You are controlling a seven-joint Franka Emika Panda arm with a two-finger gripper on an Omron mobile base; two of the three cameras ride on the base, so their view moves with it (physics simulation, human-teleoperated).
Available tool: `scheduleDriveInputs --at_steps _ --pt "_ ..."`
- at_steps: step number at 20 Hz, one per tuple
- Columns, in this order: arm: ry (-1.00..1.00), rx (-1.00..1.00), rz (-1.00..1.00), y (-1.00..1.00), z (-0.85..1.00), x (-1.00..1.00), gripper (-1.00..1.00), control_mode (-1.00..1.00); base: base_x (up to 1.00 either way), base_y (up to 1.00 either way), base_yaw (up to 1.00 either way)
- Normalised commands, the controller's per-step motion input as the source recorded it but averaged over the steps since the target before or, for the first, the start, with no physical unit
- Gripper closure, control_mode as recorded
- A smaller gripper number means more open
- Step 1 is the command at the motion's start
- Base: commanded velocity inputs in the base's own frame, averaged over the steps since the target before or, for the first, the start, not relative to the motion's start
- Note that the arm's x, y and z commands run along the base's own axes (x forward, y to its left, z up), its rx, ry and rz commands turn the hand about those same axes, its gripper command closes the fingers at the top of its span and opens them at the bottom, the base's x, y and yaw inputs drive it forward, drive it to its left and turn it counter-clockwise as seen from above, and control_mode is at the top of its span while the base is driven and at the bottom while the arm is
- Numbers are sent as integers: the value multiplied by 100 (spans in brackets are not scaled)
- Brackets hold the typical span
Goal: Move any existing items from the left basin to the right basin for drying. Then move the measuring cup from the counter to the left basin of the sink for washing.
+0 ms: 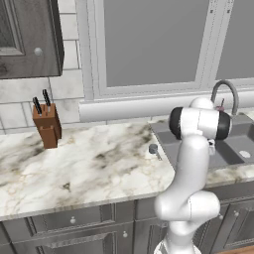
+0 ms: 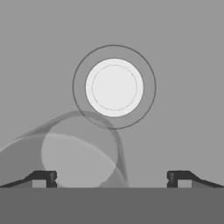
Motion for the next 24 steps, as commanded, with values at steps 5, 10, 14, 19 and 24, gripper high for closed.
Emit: scheduleDriveInputs --at_steps 5,10,14,19,24 --pt "0 0 0 0 -30 13 -100 -100 0 0 0" --pt "0 0 0 -1 -28 14 -100 -100 0 0 0" --pt "0 0 0 -3 -27 7 -100 -100 0 0 0" --pt "-1 0 0 -13 -32 -32 -100 -100 0 0 0" --pt "0 0 0 -3 -35 -53 -100 -100 0 0 0"
